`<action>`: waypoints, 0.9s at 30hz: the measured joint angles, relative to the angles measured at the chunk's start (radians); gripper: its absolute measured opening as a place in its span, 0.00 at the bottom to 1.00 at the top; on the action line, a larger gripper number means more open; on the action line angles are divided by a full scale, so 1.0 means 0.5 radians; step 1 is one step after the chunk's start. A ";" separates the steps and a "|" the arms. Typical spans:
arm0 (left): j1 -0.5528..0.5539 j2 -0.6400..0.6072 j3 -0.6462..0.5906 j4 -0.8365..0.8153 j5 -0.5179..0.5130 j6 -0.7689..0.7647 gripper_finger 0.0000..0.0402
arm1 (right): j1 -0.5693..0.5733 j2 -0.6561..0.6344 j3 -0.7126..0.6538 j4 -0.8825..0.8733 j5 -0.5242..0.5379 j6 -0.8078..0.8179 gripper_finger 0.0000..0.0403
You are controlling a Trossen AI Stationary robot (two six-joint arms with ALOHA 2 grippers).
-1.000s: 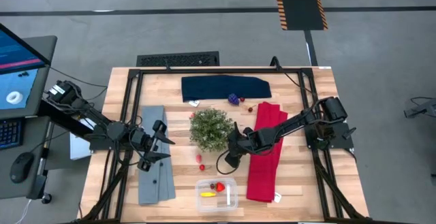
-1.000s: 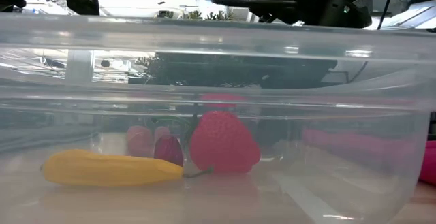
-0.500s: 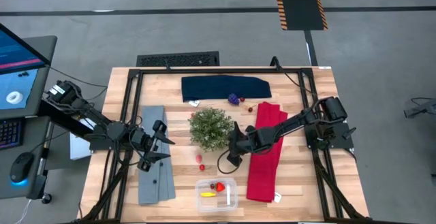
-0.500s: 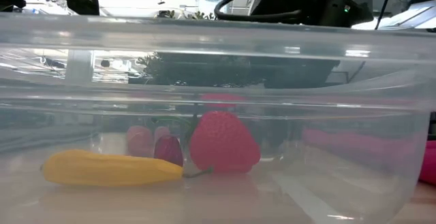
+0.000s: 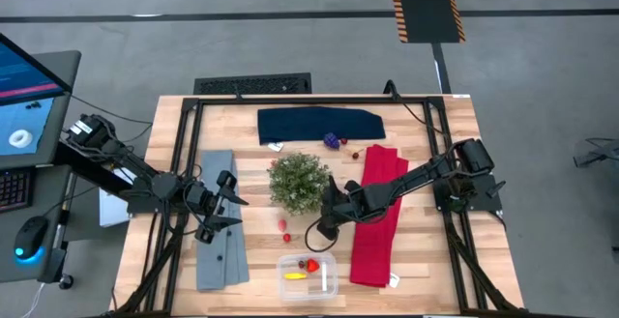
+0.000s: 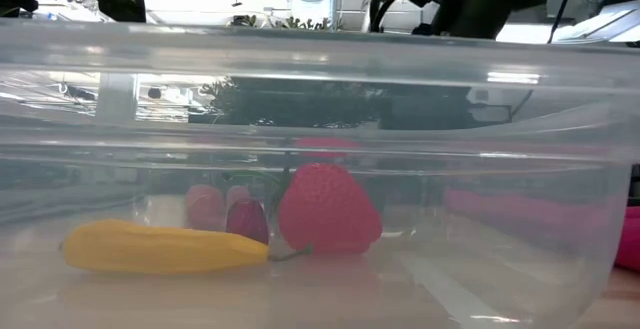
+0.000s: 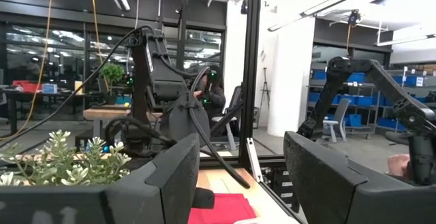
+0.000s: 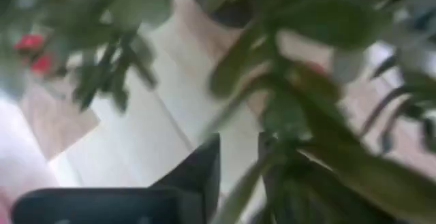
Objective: Pick and placing Produce into tupperware
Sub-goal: Put the strawberry into the transparent container
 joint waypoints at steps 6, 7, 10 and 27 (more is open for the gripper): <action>0.000 0.000 0.000 0.001 0.074 -0.020 0.51 | 0.099 0.005 -0.001 -0.025 0.319 0.089 0.41; 0.001 0.000 0.000 0.002 0.077 -0.020 0.51 | 0.129 0.005 -0.001 -0.025 0.359 0.098 0.41; 0.000 0.000 0.000 0.012 0.077 -0.026 0.51 | 0.238 0.005 -0.002 -0.018 0.575 0.151 0.41; 0.000 0.000 0.032 0.002 0.076 -0.047 0.51 | 0.494 0.010 -0.414 0.683 1.195 0.358 0.38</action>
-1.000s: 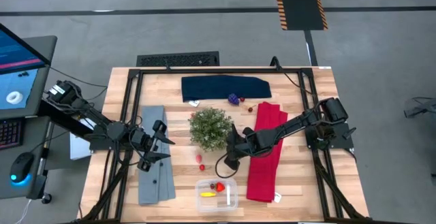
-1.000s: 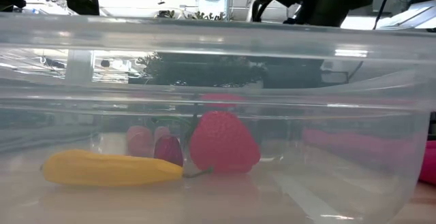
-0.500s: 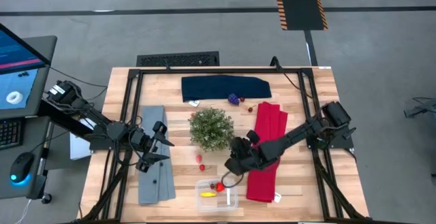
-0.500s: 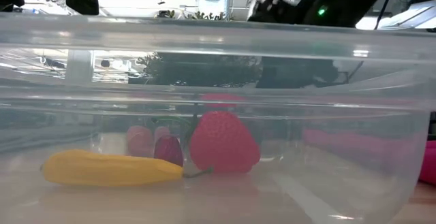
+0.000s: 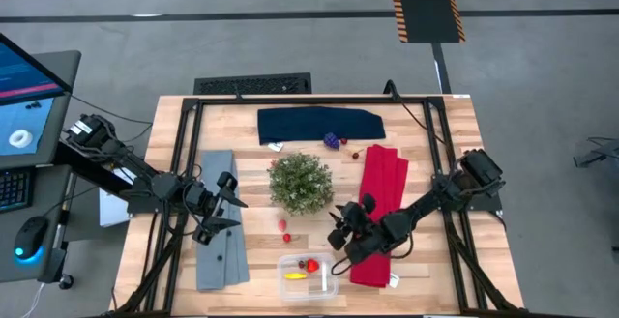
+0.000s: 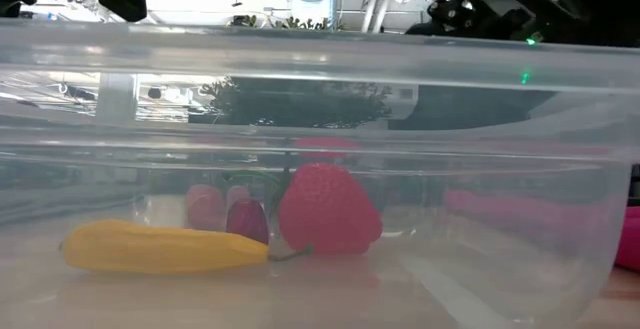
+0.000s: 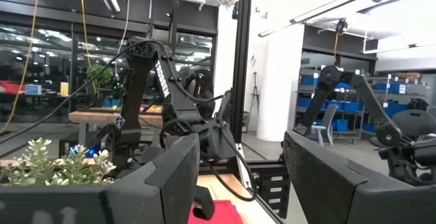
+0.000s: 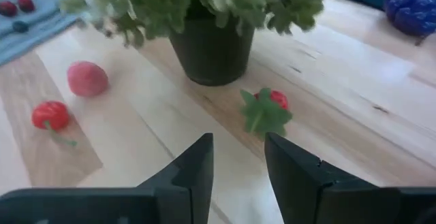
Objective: Pick and placing Produce into tupperware
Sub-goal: Put the strawberry into the transparent container
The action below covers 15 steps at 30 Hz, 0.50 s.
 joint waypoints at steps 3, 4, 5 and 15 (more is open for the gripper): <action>0.000 0.000 0.000 0.000 -0.001 0.011 0.51 | -0.044 0.000 -0.014 0.059 -0.070 -0.026 0.36; 0.000 -0.001 0.000 0.000 -0.003 0.012 0.51 | -0.059 0.000 -0.015 0.060 -0.096 -0.036 0.36; 0.000 0.000 0.000 0.000 -0.004 0.014 0.51 | -0.074 0.000 -0.015 0.068 -0.105 -0.044 0.35; 0.000 0.000 0.000 -0.001 -0.004 0.014 0.51 | -0.150 0.000 -0.014 0.163 -0.230 -0.086 0.33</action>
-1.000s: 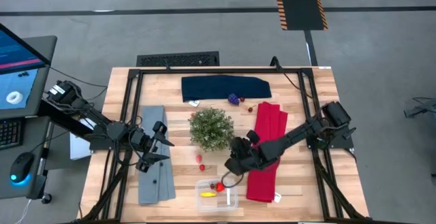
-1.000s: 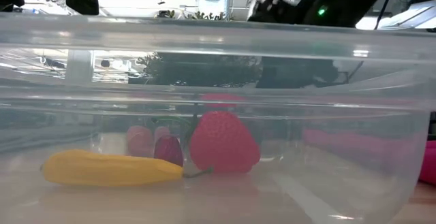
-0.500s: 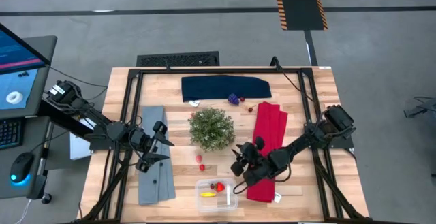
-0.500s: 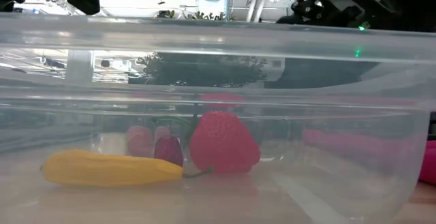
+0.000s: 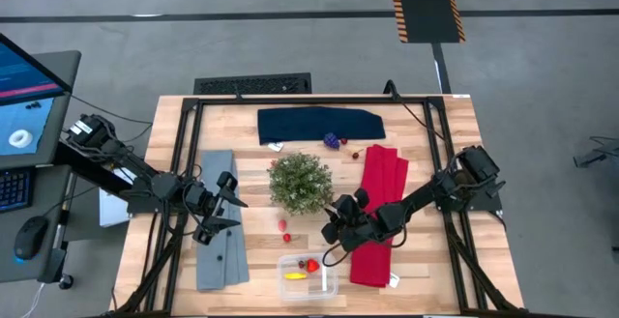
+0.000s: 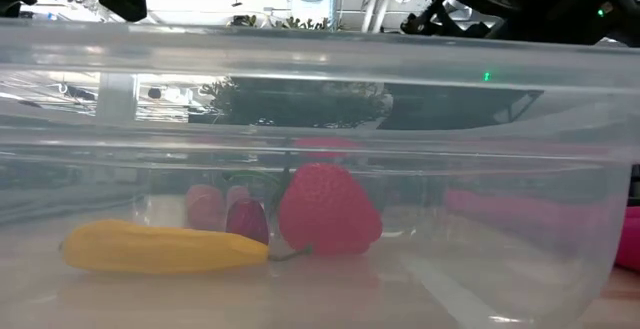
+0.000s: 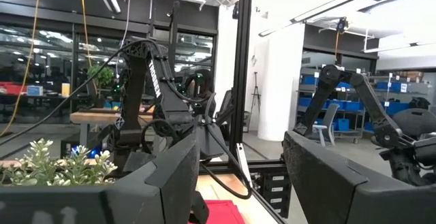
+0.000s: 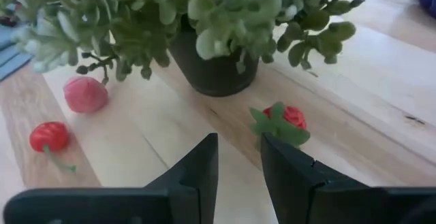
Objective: Pick and placing Produce into tupperware
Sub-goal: Put the strawberry into the transparent container
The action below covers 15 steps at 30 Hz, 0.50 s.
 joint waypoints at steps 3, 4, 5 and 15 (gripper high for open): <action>0.000 0.000 0.000 0.000 0.000 0.000 0.51 | -0.008 0.000 0.000 0.000 -0.028 0.017 0.33; 0.000 0.000 0.000 0.000 0.000 0.000 0.51 | -0.007 0.010 0.000 0.004 -0.028 0.017 0.33; 0.000 0.000 0.000 0.000 0.000 0.000 0.51 | -0.008 0.032 0.002 0.024 -0.030 0.022 0.33; 0.001 0.000 0.001 -0.002 0.001 -0.001 0.51 | -0.036 0.130 0.005 0.071 -0.093 0.040 0.35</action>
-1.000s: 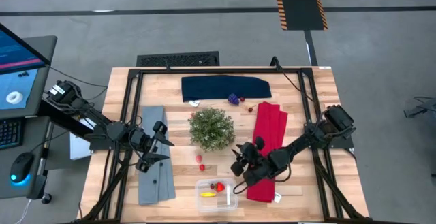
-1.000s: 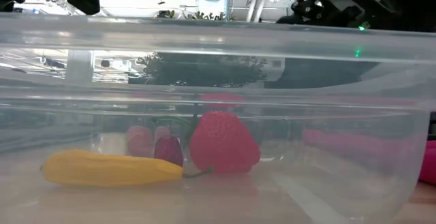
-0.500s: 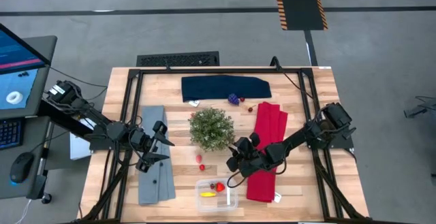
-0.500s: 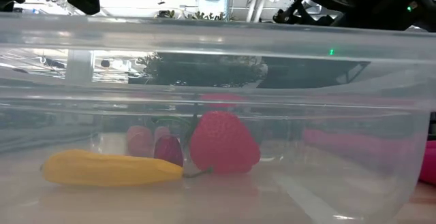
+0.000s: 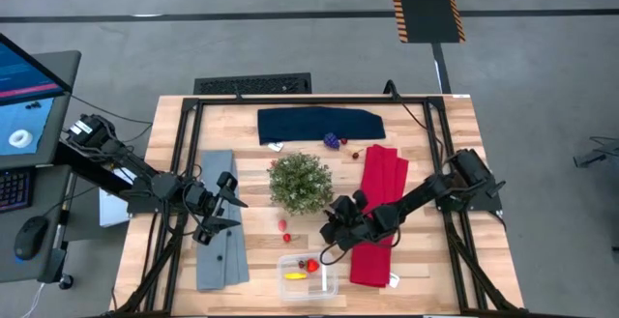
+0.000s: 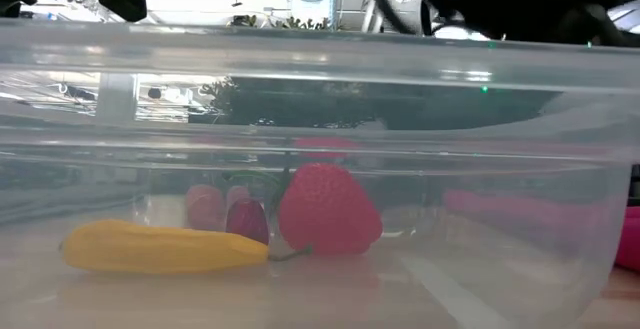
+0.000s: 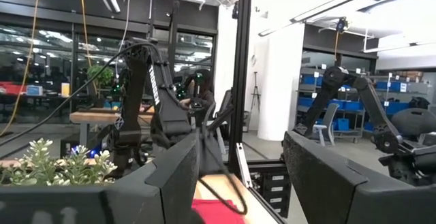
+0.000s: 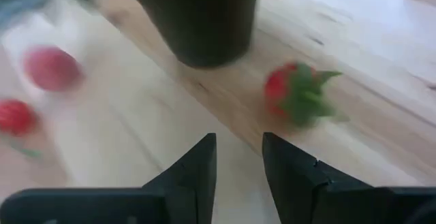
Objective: Pick and placing Produce into tupperware
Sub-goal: Put the strawberry into the transparent container
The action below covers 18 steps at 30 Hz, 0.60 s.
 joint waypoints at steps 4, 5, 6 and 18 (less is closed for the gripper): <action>0.000 0.000 0.000 0.000 0.000 0.000 0.51 | -0.002 0.003 -0.006 -0.025 -0.001 -0.011 0.33; 0.000 0.000 0.000 0.000 0.000 0.000 0.51 | -0.002 0.003 -0.005 -0.014 0.000 -0.017 0.32; 0.000 0.000 0.000 0.000 0.001 0.000 0.51 | -0.002 0.003 -0.002 -0.012 0.001 -0.019 0.31; -0.001 0.000 0.001 -0.008 0.002 0.000 0.51 | -0.015 0.003 -0.004 -0.161 -0.026 -0.171 0.30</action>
